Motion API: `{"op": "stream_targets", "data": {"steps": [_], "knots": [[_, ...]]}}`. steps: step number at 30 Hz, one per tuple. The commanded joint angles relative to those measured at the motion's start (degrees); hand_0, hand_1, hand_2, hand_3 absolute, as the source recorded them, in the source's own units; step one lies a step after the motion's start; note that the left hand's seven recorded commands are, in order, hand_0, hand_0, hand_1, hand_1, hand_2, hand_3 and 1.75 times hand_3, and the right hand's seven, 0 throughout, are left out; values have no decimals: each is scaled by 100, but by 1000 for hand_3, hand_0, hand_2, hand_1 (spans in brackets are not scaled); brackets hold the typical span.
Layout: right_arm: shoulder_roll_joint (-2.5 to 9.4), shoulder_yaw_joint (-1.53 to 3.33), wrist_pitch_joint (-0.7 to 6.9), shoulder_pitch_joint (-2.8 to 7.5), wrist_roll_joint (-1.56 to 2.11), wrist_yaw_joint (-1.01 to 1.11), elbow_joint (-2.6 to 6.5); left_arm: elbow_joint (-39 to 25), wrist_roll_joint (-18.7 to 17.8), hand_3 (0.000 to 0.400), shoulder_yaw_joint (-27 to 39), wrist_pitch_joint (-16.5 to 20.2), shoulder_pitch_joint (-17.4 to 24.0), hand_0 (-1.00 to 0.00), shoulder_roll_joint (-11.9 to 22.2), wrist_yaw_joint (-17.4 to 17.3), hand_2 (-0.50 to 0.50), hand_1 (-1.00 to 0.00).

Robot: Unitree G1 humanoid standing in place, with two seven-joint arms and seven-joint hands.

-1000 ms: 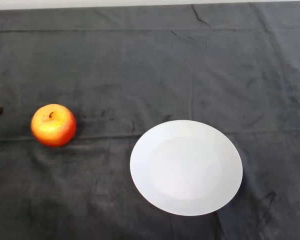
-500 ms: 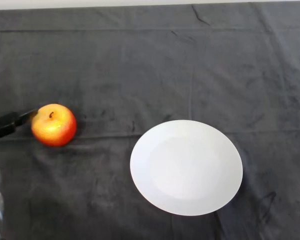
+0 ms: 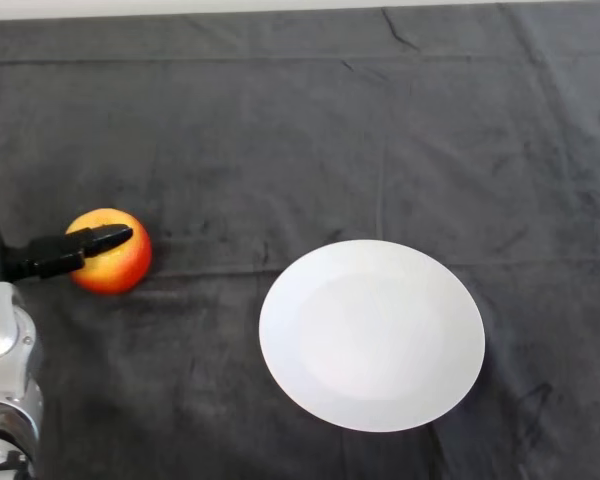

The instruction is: Move the apple to the plate

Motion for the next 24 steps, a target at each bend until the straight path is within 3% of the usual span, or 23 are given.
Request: {"op": "stream_targets", "data": {"steps": [1, 14, 24], "knots": [[-101, -29, -38, 198, 46, 5, 41, 16, 90, 0, -143, 40, -261, 0, -10, -111, 0, 0], [-98, -28, -38, 200, 47, 4, 36, 132, 43, 0, -263, 409, -207, 0, -69, -884, 0, 0], [-96, -27, -38, 202, 47, 2, 31, 226, 168, 0, -445, 670, -12, 0, -143, -1096, 0, 0]]}}
